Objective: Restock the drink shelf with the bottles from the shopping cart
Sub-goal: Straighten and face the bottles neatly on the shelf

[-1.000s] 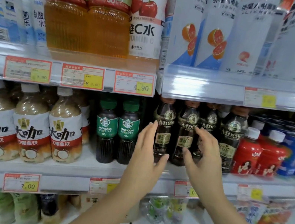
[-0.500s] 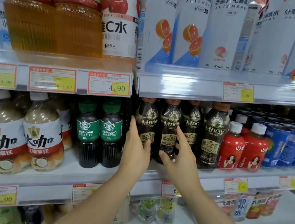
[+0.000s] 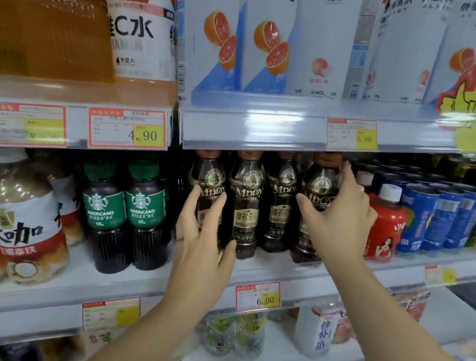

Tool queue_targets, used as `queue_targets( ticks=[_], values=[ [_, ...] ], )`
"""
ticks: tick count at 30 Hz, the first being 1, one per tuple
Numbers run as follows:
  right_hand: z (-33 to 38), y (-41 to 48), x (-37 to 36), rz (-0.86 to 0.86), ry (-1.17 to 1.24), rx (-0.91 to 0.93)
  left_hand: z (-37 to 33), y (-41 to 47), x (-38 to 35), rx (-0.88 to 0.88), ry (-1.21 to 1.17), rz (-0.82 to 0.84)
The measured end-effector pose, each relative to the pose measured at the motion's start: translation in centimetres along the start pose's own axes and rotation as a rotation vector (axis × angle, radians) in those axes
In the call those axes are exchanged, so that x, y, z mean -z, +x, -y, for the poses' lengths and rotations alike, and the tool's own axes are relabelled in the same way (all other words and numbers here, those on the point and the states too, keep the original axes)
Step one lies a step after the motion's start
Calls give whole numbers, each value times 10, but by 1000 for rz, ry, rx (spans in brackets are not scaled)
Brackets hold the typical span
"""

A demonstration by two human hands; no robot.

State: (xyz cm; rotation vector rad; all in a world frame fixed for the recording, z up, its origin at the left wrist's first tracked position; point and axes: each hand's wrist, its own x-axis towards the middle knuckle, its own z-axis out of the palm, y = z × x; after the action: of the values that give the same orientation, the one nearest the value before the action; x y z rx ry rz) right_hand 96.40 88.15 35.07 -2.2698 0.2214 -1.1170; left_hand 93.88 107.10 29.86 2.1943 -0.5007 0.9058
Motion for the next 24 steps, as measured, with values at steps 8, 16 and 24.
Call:
queue_targets(
  ticks=[8,16,24],
  values=[
    [-26,10,19,69,190,163,-29,13,-31,-120,230,-22],
    [-37,43,28,185,61,319,-56,31,-74,-218,592,25],
    [-48,37,31,138,230,393,-62,26,-78,-105,465,-12]
  ],
)
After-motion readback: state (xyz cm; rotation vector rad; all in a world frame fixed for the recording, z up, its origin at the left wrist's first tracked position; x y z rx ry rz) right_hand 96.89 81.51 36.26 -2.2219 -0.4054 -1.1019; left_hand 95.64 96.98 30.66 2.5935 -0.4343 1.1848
